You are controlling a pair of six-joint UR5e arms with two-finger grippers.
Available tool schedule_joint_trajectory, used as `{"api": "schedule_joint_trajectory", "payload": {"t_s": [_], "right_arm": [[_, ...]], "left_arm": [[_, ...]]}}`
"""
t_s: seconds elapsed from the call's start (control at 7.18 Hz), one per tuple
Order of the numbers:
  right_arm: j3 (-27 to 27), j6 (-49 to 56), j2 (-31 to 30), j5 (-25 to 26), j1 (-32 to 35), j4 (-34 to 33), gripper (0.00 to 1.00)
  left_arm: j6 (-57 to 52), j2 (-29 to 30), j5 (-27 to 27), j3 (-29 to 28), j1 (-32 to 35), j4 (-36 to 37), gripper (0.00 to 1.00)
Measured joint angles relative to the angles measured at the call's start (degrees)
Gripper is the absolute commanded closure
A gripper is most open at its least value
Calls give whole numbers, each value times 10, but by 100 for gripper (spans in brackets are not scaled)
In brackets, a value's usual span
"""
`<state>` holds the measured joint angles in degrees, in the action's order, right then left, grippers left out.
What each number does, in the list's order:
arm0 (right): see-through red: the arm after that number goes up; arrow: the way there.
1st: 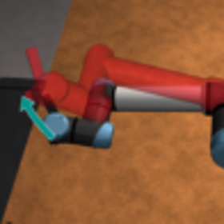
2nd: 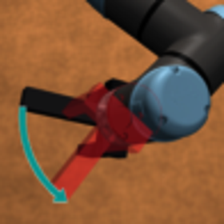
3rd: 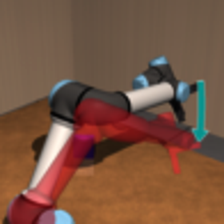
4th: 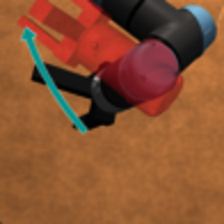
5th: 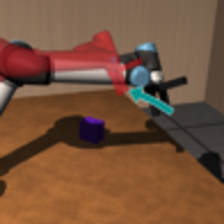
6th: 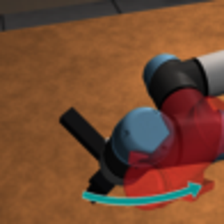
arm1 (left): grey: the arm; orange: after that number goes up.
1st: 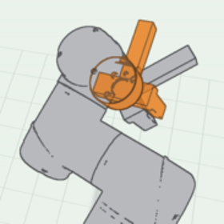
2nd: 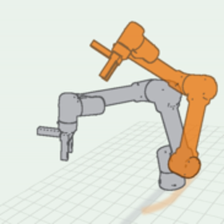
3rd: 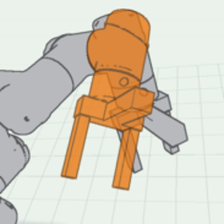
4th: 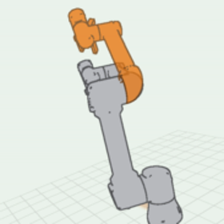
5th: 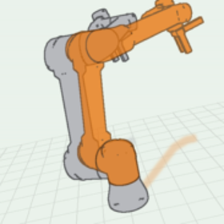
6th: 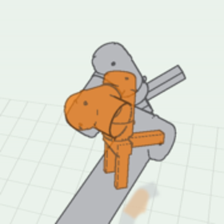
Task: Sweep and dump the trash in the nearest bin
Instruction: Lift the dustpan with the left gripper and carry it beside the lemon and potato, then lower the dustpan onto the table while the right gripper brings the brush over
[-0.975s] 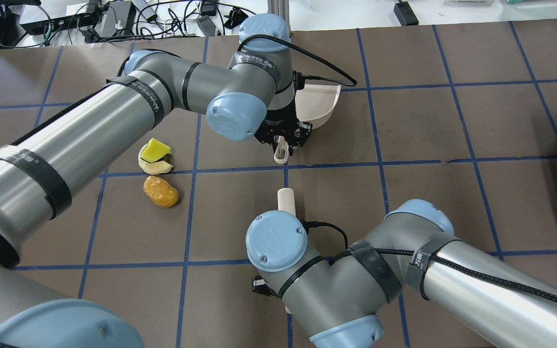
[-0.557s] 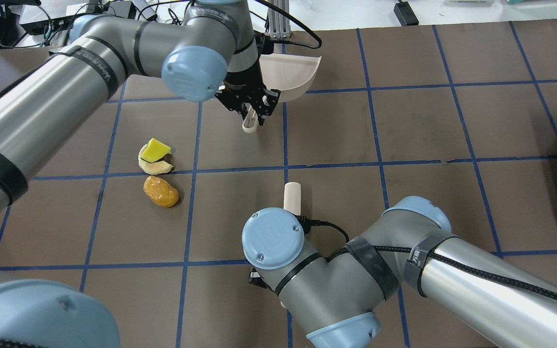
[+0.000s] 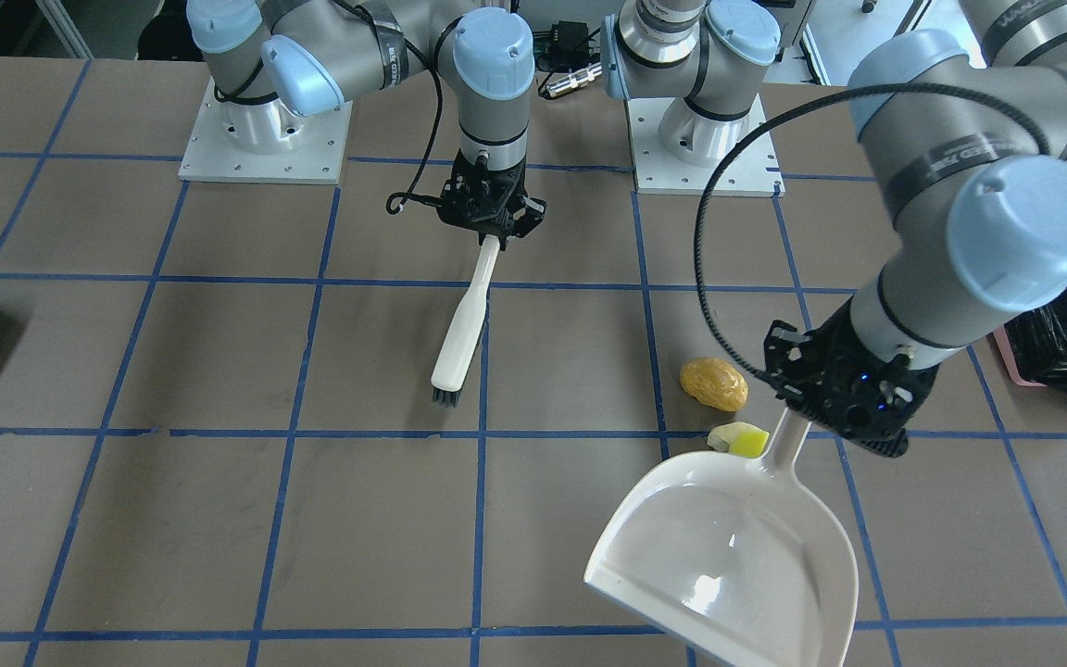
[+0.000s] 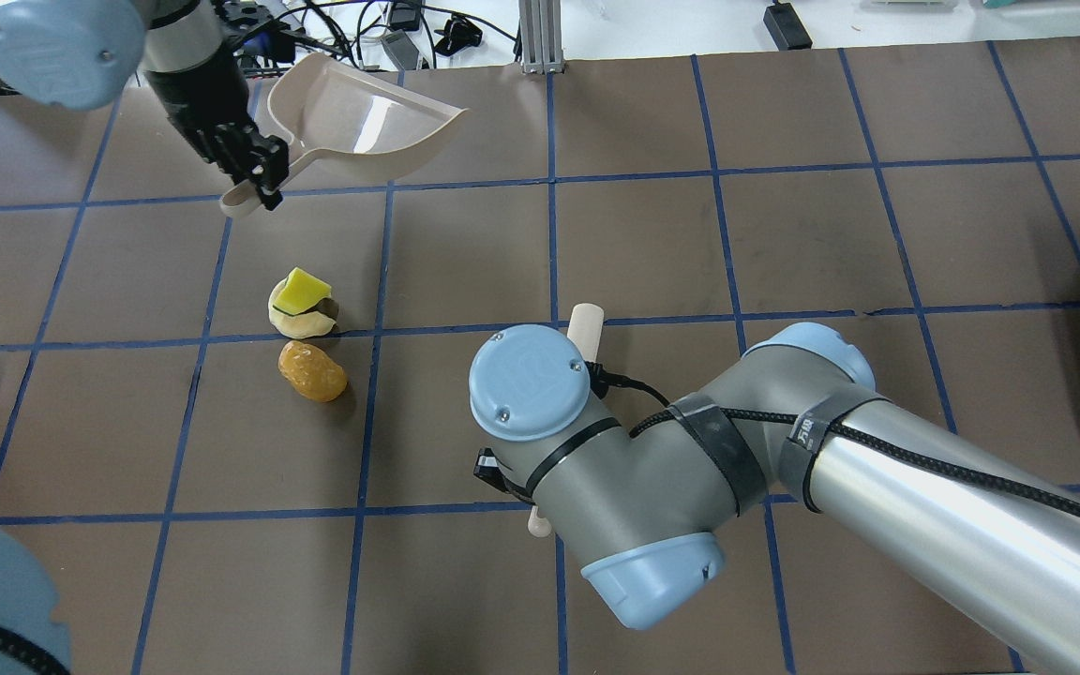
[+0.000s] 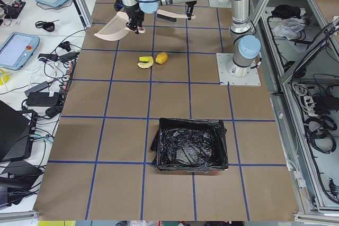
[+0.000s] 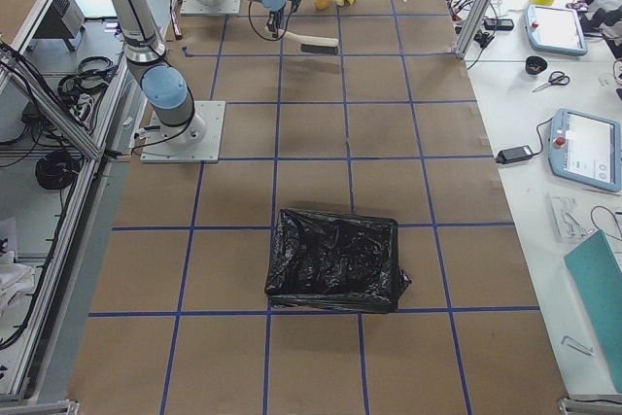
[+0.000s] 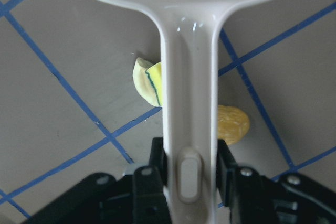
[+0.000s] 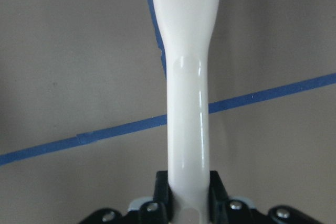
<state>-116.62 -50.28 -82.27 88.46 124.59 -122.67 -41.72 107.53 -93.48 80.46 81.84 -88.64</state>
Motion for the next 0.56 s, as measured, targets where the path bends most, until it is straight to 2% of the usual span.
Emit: {"api": "schedule_joint_trajectory", "payload": {"t_s": [0.28,0.56], "right_arm": [[20,-11,18,-4,0,0,100],[50,-17,44,-2,0,1,100]], "left_arm": [[-211,-27,-27,39,-89,-1,100],[-452,-28,-69,69,-175,51,100]]}}
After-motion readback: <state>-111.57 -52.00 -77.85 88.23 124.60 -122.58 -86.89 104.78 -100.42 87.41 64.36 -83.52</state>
